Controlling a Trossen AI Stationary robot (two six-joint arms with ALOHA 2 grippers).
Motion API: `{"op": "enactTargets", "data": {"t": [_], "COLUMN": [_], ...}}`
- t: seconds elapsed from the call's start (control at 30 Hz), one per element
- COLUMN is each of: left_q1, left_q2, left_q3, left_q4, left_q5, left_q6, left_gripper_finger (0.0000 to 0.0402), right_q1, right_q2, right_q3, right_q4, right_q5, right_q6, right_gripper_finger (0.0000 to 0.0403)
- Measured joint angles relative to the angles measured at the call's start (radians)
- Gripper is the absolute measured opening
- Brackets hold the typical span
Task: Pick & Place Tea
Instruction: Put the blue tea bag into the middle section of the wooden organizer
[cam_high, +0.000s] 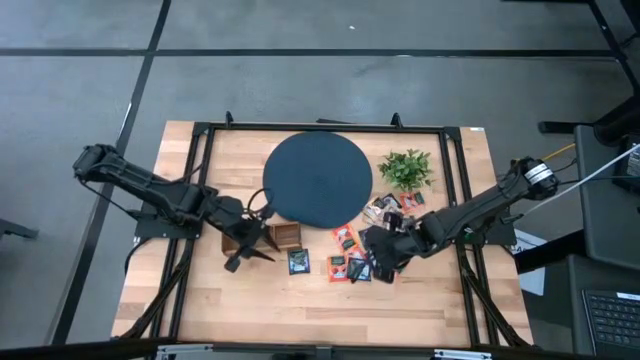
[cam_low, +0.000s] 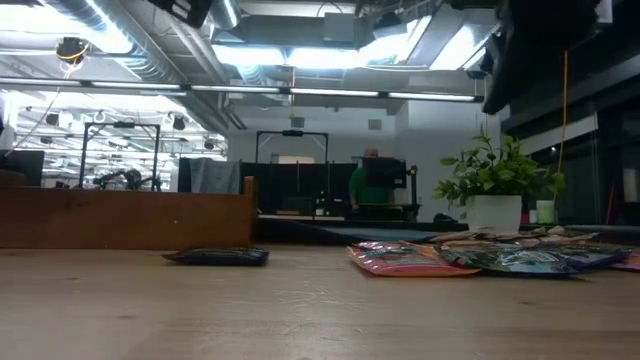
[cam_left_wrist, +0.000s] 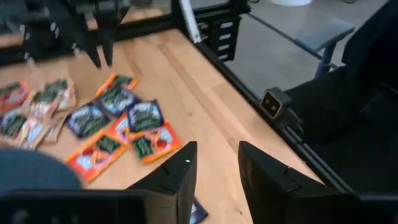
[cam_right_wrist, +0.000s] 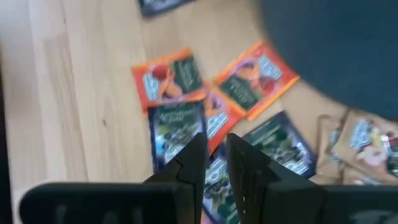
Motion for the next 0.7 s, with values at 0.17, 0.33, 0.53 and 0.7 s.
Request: {"op": "enactTargets", "data": {"t": [0.17,0.33,0.53,0.7], "left_q1": [-0.012,-0.007,-0.004,-0.014], "left_q2": [0.0,0.0,0.0,0.0], "left_q3": [0.0,0.0,0.0,0.0], "left_q4": [-0.005,-0.011,-0.012,-0.013], "left_q5": [-0.092,-0.175,-0.215,-0.214], "left_q6": [0.012,0.062,0.025,-0.01], "left_gripper_finger": [0.0115,0.0107,0.0101,0.01], "right_q1": [0.002,-0.007,-0.013,-0.013], "right_q2": [0.067,0.153,0.241,0.276], "right_q3": [0.0,0.0,0.0,0.0], "right_q4": [-0.003,-0.003,0.024,0.038], "right_q5": [-0.08,-0.107,-0.189,-0.206], "right_q6": [-0.003,-0.001,0.002,0.0], "right_gripper_finger": [0.0095,0.0144,0.0162,0.0157]}}
